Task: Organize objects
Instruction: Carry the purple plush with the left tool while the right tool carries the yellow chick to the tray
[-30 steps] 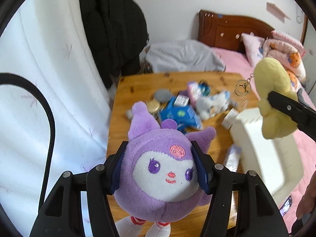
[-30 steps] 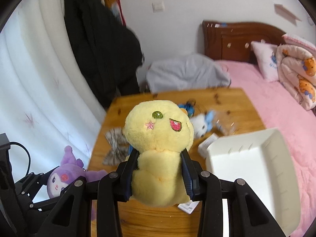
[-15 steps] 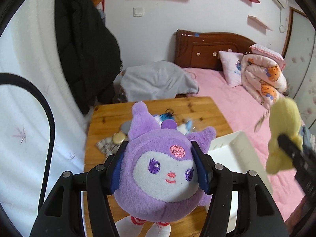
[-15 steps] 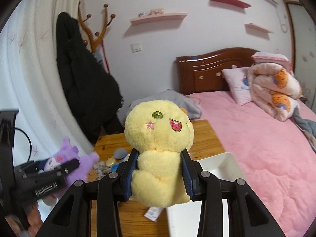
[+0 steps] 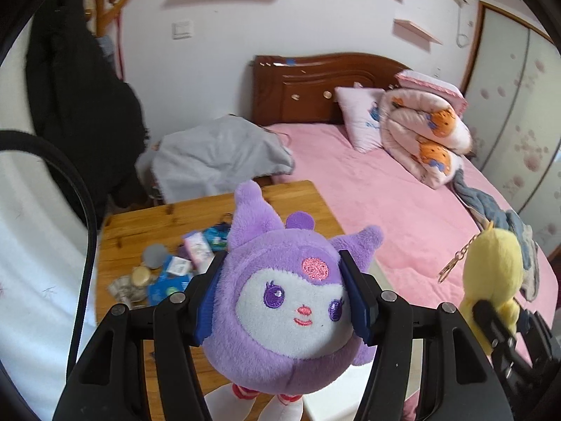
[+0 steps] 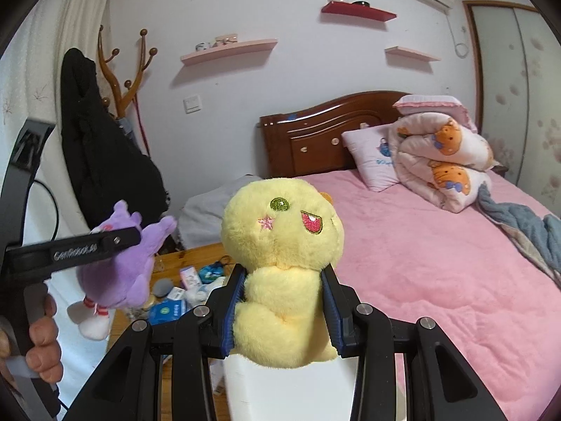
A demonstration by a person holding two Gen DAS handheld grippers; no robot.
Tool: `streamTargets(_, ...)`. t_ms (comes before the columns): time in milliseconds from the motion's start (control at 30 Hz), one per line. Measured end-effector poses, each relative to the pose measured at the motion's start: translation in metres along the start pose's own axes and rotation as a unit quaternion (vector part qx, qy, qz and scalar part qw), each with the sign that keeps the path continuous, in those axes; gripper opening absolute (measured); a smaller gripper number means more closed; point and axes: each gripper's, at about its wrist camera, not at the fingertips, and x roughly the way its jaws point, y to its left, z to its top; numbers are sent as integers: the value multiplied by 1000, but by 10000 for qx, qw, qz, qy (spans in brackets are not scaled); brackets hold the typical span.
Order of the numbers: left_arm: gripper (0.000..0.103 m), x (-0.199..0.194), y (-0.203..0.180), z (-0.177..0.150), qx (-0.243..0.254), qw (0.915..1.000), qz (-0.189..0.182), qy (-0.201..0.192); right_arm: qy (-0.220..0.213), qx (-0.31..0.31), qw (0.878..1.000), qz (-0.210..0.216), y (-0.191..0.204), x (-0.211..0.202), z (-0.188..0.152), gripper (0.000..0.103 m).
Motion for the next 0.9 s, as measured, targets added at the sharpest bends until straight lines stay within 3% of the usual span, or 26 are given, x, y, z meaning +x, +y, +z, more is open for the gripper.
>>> streamTargets(533, 65, 109, -81, -38, 456, 9915, -494, 1117, 967, 168, 9950, -171, -52, 45, -63, 41)
streamTargets(900, 66, 158, -123, -65, 897, 9823, -668, 1503, 1019, 225, 9928, -588, -70, 63, -99, 41)
